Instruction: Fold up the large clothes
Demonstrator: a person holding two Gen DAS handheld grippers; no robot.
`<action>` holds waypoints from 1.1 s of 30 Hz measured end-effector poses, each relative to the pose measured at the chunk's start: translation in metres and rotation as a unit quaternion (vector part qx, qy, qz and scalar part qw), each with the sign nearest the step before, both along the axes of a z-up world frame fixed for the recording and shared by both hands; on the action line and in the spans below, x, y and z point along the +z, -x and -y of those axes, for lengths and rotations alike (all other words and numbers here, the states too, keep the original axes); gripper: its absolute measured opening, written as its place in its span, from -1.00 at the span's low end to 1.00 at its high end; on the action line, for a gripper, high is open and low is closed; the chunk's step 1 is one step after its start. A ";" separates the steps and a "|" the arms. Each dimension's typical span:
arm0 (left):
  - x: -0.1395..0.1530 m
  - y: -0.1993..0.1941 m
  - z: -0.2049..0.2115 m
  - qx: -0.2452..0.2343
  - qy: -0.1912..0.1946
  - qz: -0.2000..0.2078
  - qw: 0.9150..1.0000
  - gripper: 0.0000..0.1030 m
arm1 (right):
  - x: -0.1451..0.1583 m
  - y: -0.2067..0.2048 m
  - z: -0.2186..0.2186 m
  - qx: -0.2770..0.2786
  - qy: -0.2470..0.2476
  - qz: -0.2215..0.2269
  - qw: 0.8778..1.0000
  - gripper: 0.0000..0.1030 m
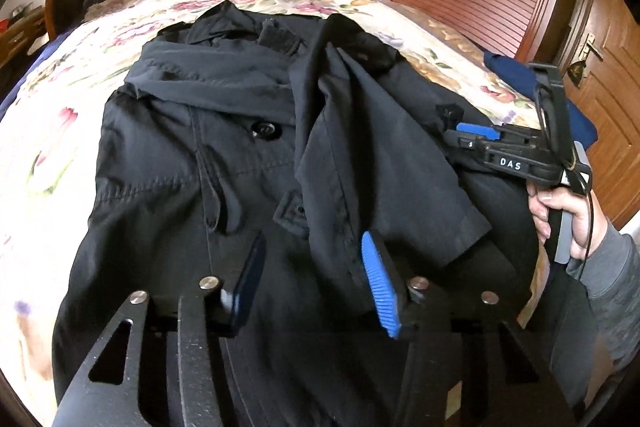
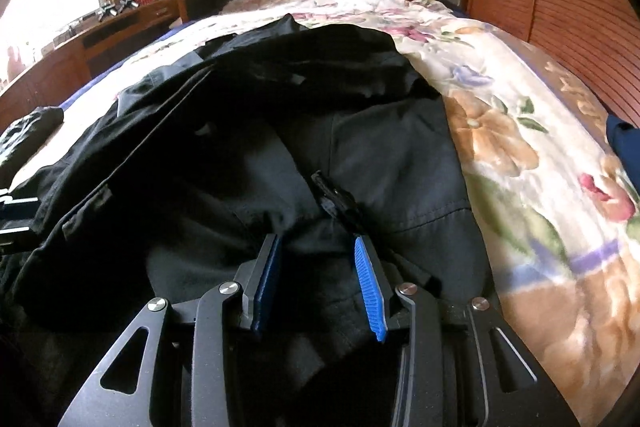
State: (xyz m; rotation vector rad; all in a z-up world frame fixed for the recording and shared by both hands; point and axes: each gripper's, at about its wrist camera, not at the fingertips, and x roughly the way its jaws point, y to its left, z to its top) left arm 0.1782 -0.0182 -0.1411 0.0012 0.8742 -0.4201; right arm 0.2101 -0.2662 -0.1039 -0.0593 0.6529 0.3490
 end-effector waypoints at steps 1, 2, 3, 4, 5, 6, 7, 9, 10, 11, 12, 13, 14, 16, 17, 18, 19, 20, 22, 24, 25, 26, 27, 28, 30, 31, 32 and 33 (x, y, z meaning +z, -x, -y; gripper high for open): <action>0.001 0.002 0.000 -0.001 0.003 0.001 1.000 -0.09 | -0.001 0.003 0.002 0.002 -0.004 0.001 1.000 -0.23; 0.002 0.003 0.001 -0.002 0.006 0.002 1.000 -0.14 | -0.002 0.005 0.004 0.004 -0.007 0.003 1.000 -0.23; 0.003 0.004 0.003 -0.002 0.007 0.003 1.000 -0.19 | -0.003 0.008 0.004 0.007 -0.010 0.005 1.000 -0.22; 0.004 0.004 0.004 -0.003 0.008 0.003 1.000 -0.22 | -0.004 0.006 0.012 0.010 -0.014 0.006 1.000 -0.22; 0.004 0.005 0.006 -0.004 0.008 0.002 1.000 -0.29 | -0.003 0.006 0.014 0.013 -0.016 0.006 1.000 -0.21; 0.003 0.004 0.008 -0.004 0.008 -0.001 1.000 -0.38 | -0.003 0.006 0.016 0.014 -0.019 0.007 1.000 -0.21; 0.002 0.003 0.010 -0.003 0.006 -0.005 1.000 -0.42 | -0.004 0.005 0.017 0.015 -0.022 0.005 1.000 -0.21; 0.000 0.003 0.011 0.000 0.006 -0.012 1.000 -0.51 | -0.004 0.003 0.017 0.016 -0.024 0.000 1.000 -0.20; 0.000 0.002 0.011 0.000 0.008 -0.015 1.000 -0.53 | -0.004 0.001 0.017 0.016 -0.025 -0.002 1.000 -0.20; 0.001 0.002 0.011 0.001 0.007 -0.015 1.000 -0.61 | -0.003 0.001 0.017 0.016 -0.026 -0.003 1.000 -0.19; 0.003 0.002 0.011 0.001 0.005 -0.014 1.000 -0.75 | -0.004 0.000 0.018 0.017 -0.028 -0.005 0.999 -0.19; 0.006 0.002 0.011 0.002 0.001 -0.010 1.000 -0.80 | -0.003 0.000 0.018 0.017 -0.029 -0.006 0.999 -0.19; 0.011 0.003 0.010 0.006 -0.004 0.000 1.000 -0.83 | -0.003 -0.001 0.018 0.017 -0.031 -0.008 0.999 -0.19; 0.024 0.004 0.004 0.025 -0.019 0.029 0.999 -0.86 | -0.003 -0.002 0.018 0.017 -0.032 -0.011 0.999 -0.18; 0.032 0.003 -0.001 0.037 -0.027 0.045 0.998 -0.87 | -0.003 -0.002 0.018 0.018 -0.033 -0.011 0.999 -0.18; 0.040 0.002 -0.006 0.048 -0.033 0.057 0.997 -0.87 | -0.003 -0.003 0.019 0.018 -0.034 -0.012 0.999 -0.18; 0.047 -0.002 -0.013 0.059 -0.040 0.067 0.995 -0.87 | -0.002 -0.003 0.019 0.019 -0.034 -0.012 0.999 -0.18; 0.055 -0.005 -0.020 0.072 -0.048 0.077 0.993 -0.88 | -0.002 -0.003 0.019 0.020 -0.035 -0.013 0.999 -0.18; 0.070 -0.014 -0.035 0.094 -0.059 0.092 0.990 -0.88 | -0.002 -0.004 0.020 0.021 -0.039 -0.014 0.999 -0.17; 0.084 -0.025 -0.050 0.117 -0.069 0.105 0.985 -0.88 | -0.002 -0.005 0.021 0.022 -0.041 -0.016 0.999 -0.16; 0.089 -0.031 -0.058 0.129 -0.075 0.110 0.983 -0.88 | -0.002 -0.005 0.021 0.023 -0.041 -0.016 0.999 -0.16; 0.093 -0.037 -0.064 0.143 -0.083 0.114 0.980 -0.87 | -0.002 -0.005 0.021 0.023 -0.041 -0.016 0.999 -0.16; 0.096 -0.043 -0.070 0.161 -0.092 0.116 0.976 -0.86 | -0.002 -0.005 0.021 0.023 -0.041 -0.016 0.999 -0.16; 0.099 -0.048 -0.073 0.172 -0.098 0.113 0.974 -0.83 | -0.002 -0.005 0.021 0.022 -0.041 -0.016 0.999 -0.16; 0.101 -0.054 -0.078 0.177 -0.094 0.105 0.974 -0.63 | -0.002 -0.005 0.021 0.022 -0.041 -0.016 0.999 -0.16; 0.102 -0.055 -0.079 0.177 -0.091 0.106 0.974 -0.59 | -0.002 -0.005 0.021 0.022 -0.041 -0.016 0.999 -0.16; 0.102 -0.054 -0.078 0.178 -0.090 0.109 0.974 -0.49 | -0.002 -0.005 0.021 0.022 -0.041 -0.016 0.999 -0.16; 0.102 -0.052 -0.077 0.177 -0.089 0.112 0.974 -0.40 | -0.002 -0.005 0.021 0.022 -0.041 -0.016 0.999 -0.16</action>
